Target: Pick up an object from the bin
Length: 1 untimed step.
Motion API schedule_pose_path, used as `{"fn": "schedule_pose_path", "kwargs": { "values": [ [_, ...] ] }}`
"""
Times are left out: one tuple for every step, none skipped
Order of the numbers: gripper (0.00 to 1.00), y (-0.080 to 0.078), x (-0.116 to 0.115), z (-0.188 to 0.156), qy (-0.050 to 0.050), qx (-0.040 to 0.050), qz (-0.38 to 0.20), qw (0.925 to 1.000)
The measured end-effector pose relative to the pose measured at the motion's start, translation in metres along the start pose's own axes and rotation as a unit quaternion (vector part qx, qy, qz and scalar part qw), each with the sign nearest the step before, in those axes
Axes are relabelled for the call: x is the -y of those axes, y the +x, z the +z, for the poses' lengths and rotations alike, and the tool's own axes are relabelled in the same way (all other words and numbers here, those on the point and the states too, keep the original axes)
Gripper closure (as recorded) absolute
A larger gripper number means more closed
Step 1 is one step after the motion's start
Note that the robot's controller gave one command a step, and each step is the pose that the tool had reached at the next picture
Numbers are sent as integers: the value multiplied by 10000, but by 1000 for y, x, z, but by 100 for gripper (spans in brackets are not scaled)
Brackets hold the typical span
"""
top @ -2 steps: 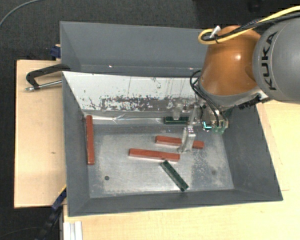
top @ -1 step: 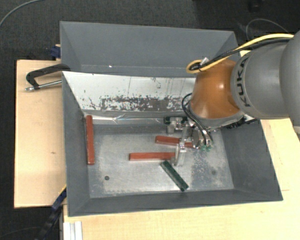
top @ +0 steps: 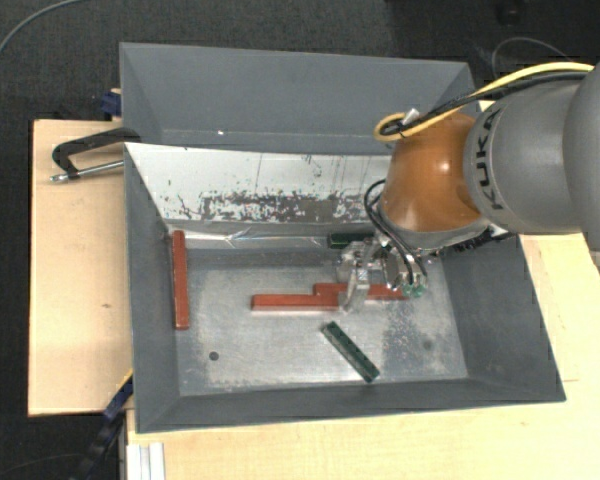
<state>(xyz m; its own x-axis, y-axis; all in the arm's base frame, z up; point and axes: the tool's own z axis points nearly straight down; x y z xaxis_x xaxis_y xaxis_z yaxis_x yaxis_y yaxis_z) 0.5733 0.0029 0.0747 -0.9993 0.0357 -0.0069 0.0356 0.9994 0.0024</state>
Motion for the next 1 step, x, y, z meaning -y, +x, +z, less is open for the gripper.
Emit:
{"fn": "schedule_pose_path", "kwargs": {
  "values": [
    [100,0,1,-1,-10,12,-172,9999]
  ]
}}
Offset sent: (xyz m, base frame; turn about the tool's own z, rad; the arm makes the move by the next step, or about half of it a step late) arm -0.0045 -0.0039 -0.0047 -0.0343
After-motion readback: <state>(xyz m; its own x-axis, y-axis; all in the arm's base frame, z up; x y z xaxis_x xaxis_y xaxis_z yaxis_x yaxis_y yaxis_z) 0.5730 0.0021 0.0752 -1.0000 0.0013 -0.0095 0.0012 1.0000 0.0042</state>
